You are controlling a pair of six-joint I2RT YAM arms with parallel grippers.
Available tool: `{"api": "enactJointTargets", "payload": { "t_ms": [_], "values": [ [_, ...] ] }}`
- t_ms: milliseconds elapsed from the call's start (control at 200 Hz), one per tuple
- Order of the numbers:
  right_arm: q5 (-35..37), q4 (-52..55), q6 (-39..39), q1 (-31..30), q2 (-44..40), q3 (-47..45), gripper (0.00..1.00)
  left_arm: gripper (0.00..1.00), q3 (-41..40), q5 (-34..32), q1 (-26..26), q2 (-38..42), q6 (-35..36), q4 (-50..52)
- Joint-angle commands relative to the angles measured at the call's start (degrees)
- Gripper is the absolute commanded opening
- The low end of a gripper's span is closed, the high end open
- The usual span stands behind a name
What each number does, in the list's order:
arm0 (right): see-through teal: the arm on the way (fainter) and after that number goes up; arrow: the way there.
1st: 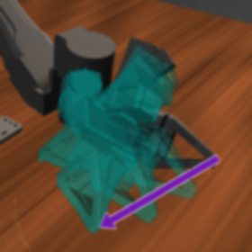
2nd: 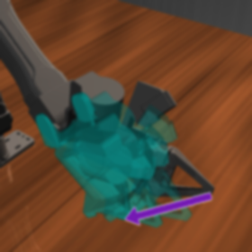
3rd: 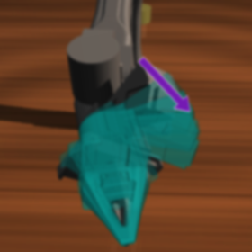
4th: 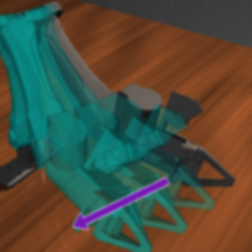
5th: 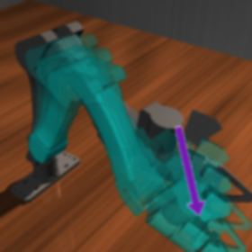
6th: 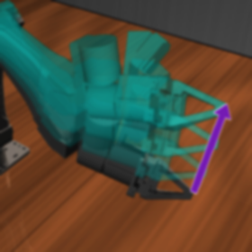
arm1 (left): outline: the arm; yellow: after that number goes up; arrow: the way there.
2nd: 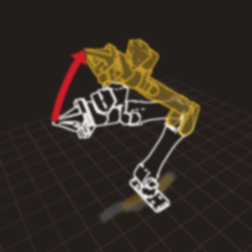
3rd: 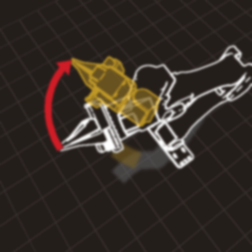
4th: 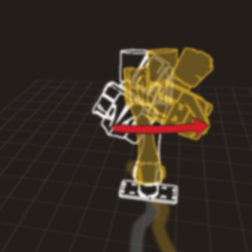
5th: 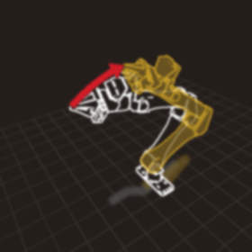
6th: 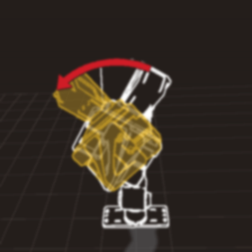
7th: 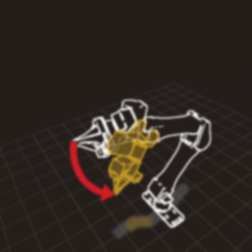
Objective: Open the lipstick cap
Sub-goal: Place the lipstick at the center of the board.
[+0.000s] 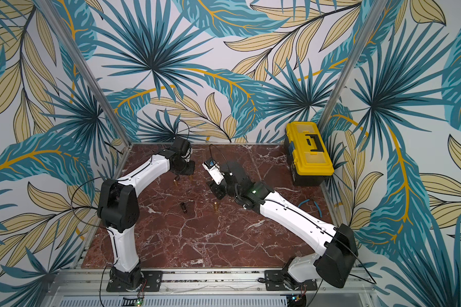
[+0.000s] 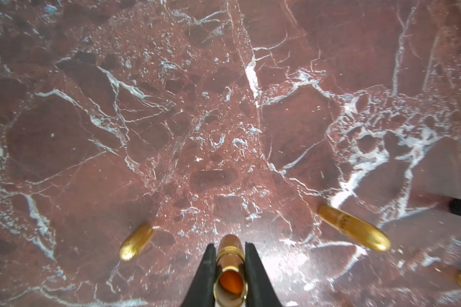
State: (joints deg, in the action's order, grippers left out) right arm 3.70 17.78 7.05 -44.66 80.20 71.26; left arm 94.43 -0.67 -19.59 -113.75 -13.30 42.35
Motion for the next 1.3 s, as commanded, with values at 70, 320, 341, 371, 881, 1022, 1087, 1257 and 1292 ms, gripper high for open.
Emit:
{"api": "enactJointTargets", "payload": {
  "t_ms": [70,320,341,371,881,1022,1087,1257,1292],
  "values": [
    [1.04,-0.48,-0.66,-0.16,-0.31,-1.74,0.51,0.04,-4.86,-2.32,-1.05,0.64,1.06,-8.3],
    [0.7,-0.82,-0.47,-0.16,0.04,-1.57,0.51,0.04,-8.36,-2.32,-1.31,1.0,0.91,-11.06],
    [0.65,-0.82,-0.51,-0.16,0.11,-1.57,0.51,0.04,-8.46,-2.28,-1.32,1.0,0.91,-11.06],
    [0.59,-0.73,-0.5,-0.16,0.23,-1.6,0.51,0.04,-8.63,-2.36,-1.32,1.0,0.84,-11.1],
    [0.87,-0.48,-0.21,-0.16,0.49,-1.53,0.51,0.08,-13.72,-2.05,-1.34,1.62,1.87,-15.37],
    [0.84,-0.47,-0.11,-0.17,0.66,-1.35,0.51,0.12,-15.04,-2.05,-1.49,2.37,1.79,-15.81],
    [0.78,-0.42,-0.03,-0.22,0.89,-1.27,0.51,0.12,-15.4,-1.96,-1.43,2.7,1.95,-15.9],
    [0.94,-0.29,0.06,-0.16,1.05,-1.04,0.51,0.16,-15.62,-1.66,-1.45,2.95,2.22,-15.98],
    [0.93,-0.29,0.03,-0.16,1.03,-1.06,0.51,0.16,-15.66,-1.61,-1.46,2.86,2.23,-15.98]
  ]
}}
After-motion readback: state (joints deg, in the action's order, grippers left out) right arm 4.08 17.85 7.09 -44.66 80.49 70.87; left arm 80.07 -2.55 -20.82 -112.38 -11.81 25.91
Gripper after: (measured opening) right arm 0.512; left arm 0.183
